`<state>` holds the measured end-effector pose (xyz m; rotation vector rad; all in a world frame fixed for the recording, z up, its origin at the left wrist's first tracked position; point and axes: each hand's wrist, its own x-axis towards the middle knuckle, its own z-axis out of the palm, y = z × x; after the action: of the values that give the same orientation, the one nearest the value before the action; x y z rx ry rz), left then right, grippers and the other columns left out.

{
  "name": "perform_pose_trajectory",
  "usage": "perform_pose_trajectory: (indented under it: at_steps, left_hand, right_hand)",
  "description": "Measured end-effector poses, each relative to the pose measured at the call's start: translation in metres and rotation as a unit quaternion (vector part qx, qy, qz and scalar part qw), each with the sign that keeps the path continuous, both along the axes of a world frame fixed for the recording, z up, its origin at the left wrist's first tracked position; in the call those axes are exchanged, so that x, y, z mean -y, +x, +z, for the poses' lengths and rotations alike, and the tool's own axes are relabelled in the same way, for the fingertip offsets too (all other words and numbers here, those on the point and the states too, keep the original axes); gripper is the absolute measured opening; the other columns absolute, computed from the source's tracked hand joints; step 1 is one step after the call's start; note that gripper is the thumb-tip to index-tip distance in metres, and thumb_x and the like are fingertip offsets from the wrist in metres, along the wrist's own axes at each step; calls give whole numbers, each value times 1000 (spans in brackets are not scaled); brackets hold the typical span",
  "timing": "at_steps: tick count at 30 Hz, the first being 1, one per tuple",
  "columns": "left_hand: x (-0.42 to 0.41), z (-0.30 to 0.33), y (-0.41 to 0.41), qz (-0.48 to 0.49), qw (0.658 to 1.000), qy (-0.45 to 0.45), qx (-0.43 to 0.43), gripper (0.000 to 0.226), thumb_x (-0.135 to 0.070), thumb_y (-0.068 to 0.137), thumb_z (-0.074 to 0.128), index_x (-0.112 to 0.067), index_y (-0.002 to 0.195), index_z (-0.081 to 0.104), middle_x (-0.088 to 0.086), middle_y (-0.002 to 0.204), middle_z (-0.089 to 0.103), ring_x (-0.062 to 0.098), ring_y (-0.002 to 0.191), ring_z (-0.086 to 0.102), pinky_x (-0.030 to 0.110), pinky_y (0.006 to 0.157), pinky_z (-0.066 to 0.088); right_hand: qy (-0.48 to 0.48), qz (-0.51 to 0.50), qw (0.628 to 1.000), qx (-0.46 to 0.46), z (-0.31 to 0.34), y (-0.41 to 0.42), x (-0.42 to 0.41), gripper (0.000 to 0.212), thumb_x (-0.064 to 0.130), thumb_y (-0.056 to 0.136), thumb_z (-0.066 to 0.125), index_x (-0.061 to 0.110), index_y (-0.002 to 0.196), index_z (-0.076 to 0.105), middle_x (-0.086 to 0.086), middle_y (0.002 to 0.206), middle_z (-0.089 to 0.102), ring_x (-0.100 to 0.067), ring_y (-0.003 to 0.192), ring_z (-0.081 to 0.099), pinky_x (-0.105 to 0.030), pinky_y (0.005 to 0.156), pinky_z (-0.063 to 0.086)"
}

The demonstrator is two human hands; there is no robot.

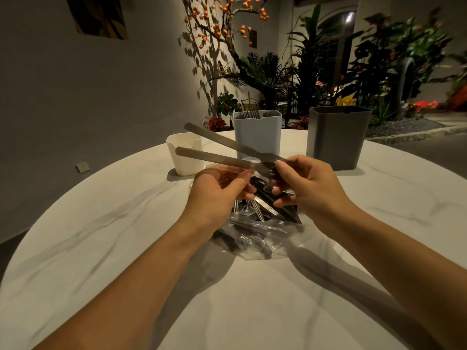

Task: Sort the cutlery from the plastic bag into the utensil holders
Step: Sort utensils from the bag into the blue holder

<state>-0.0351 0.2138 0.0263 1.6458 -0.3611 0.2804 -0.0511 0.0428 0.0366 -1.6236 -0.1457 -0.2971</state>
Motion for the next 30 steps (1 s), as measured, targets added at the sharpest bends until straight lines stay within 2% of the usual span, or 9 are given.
perform_pose_trajectory:
  at_steps: [4, 8, 13, 16, 19, 22, 24, 28, 30]
  left_hand:
    - [0, 1, 0, 65, 996, 46, 30, 24, -25, 104, 51, -20, 88, 67, -9, 63, 58, 5, 58, 51, 22, 60, 46]
    - [0, 3, -2, 71, 995, 50, 57, 38, -25, 109, 37, -14, 77, 55, 7, 65, 57, 18, 62, 55, 26, 60, 50]
    - [-1, 13, -2, 75, 987, -134, -46, 31, -19, 108, 33, -12, 81, 48, -5, 58, 37, 10, 50, 31, 22, 44, 26]
    - [-18, 23, 0, -53, 960, -232, -144, 49, -46, 106, 28, -7, 93, 55, -1, 61, 36, 10, 43, 24, 25, 44, 19]
    - [-31, 21, 2, -204, 933, -209, -209, 78, -65, 99, 26, 1, 120, 61, 10, 84, 60, 8, 42, 27, 24, 45, 17]
    - [-33, 18, 2, -314, 900, -178, -246, 69, -56, 97, 34, -1, 129, 62, 19, 120, 65, 6, 42, 33, 19, 43, 18]
    - [-32, 17, 2, -357, 887, -140, -256, 60, -46, 98, 39, 0, 131, 59, 18, 120, 66, 4, 40, 37, 17, 40, 24]
    - [-23, 19, -6, -317, 921, 22, -224, 37, -28, 103, 48, -4, 122, 68, 10, 104, 71, 4, 43, 39, 19, 42, 22]
    - [-14, 24, -16, -280, 928, 83, -232, 30, -20, 102, 49, -3, 118, 69, 9, 96, 72, 4, 51, 56, 16, 47, 44]
  right_hand:
    - [31, 1, 1000, -5, 2, -1, -1, 15, 19, 99, 55, 8, 106, 64, -10, 92, 72, -17, 78, 75, -30, 61, 61]
    - [66, -23, 998, 9, 4, 0, -1, 14, 15, 100, 54, 6, 108, 62, -11, 93, 73, -20, 81, 76, -31, 70, 63]
    - [53, -67, 995, 53, 6, 0, 3, 12, 13, 99, 56, 8, 108, 62, -12, 91, 71, -19, 76, 75, -28, 66, 61]
    - [58, -52, 996, 44, 8, 0, 5, 15, 13, 98, 58, 8, 111, 63, -11, 95, 70, -16, 75, 71, -24, 63, 58]
    - [97, -25, 995, 21, 10, 1, 6, 13, 14, 98, 59, 9, 107, 66, -9, 93, 69, -15, 76, 65, -21, 61, 55]
    - [147, -8, 989, -1, 12, 2, 8, 10, 13, 97, 59, 11, 99, 69, -11, 94, 68, -18, 81, 60, -23, 68, 57]
    - [164, -13, 986, -12, 12, 4, 10, 10, 13, 97, 60, 13, 96, 71, -12, 95, 70, -19, 84, 59, -26, 73, 55]
    - [186, -21, 982, -11, 11, 8, 12, 12, 10, 96, 61, 16, 93, 70, -2, 86, 74, -17, 86, 67, -30, 80, 57]
    - [192, -15, 981, 1, 11, 9, 12, 12, 6, 95, 61, 14, 99, 68, -1, 87, 74, -17, 87, 72, -30, 78, 59]
